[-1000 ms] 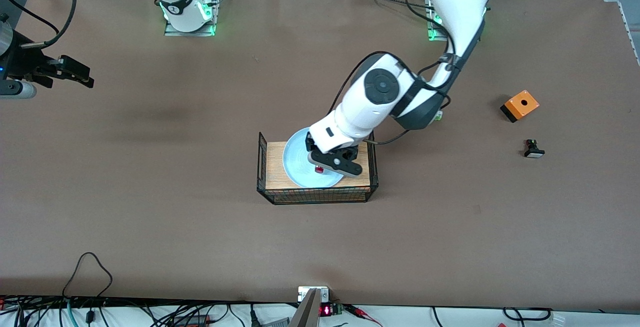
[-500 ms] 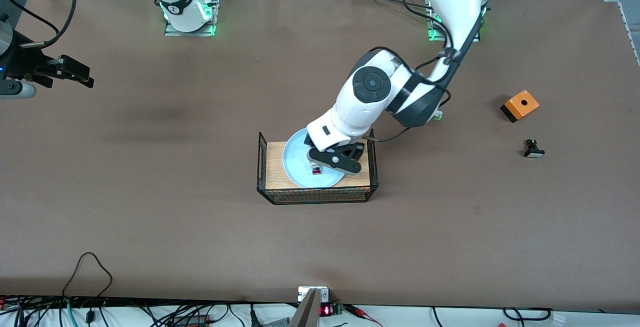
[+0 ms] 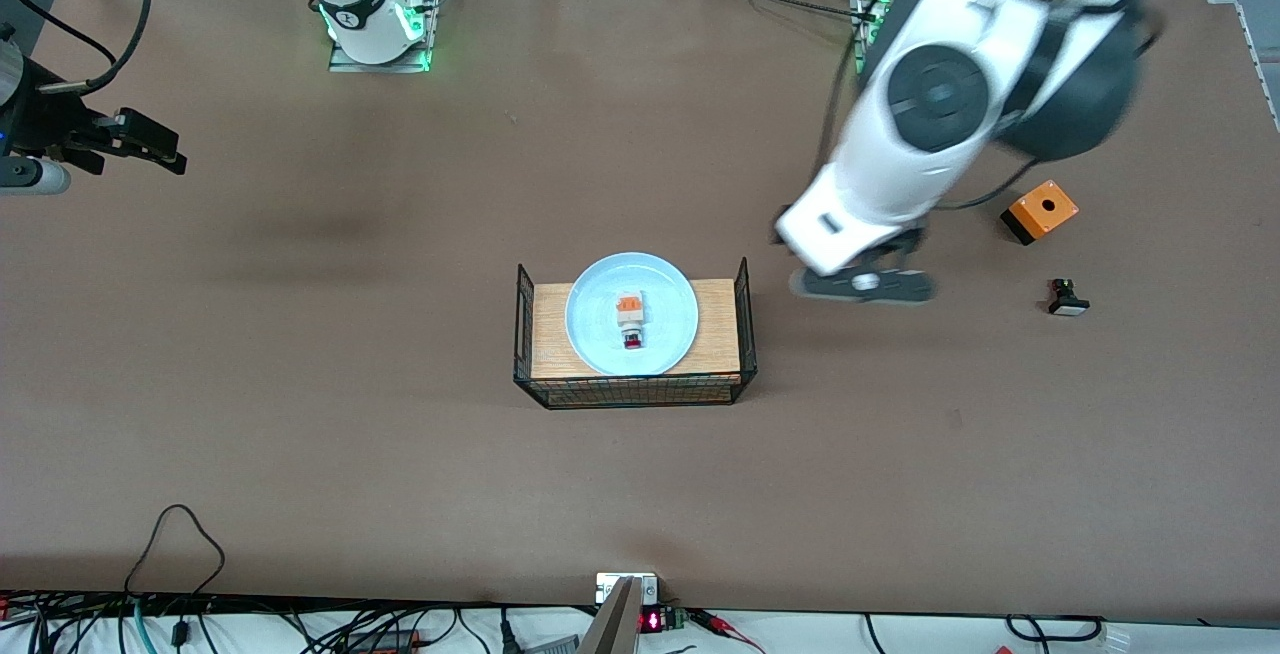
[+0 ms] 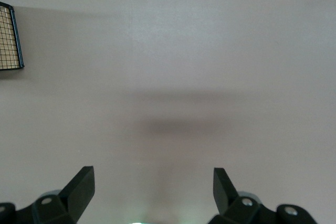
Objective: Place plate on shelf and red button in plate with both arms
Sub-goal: 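Release the red button onto the plate and withdraw the left gripper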
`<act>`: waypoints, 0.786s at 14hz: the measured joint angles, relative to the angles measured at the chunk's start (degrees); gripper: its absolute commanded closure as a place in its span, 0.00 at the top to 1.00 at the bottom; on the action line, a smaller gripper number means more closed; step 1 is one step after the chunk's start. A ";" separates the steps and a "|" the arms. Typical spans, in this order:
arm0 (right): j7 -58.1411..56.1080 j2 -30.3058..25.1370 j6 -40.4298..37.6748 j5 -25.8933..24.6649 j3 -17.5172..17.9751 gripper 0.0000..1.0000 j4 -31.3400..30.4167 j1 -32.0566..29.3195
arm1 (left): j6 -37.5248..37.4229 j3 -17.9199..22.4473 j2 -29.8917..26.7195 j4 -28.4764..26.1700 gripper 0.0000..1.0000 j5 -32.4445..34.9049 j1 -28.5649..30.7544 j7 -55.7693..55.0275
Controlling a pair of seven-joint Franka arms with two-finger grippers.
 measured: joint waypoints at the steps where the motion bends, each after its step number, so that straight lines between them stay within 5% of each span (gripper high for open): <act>1: 0.00 -0.01 0.00 0.00 0.01 1.00 0.00 0.01 | -1.93 1.81 -1.29 0.00 1.00 0.76 0.16 1.91; 4: 0.00 -0.04 0.00 0.00 0.04 1.00 0.00 0.03 | -2.42 3.85 -6.21 -0.94 1.00 0.09 7.99 14.04; 8: 0.00 -0.23 -0.03 0.00 0.02 1.00 0.00 0.01 | -0.61 -4.05 -12.36 -9.08 1.00 -0.42 25.65 24.42; 11: 0.00 -0.41 -0.03 0.00 0.02 1.00 0.01 0.01 | 5.55 -7.16 -18.40 -18.43 1.00 -0.36 27.26 23.80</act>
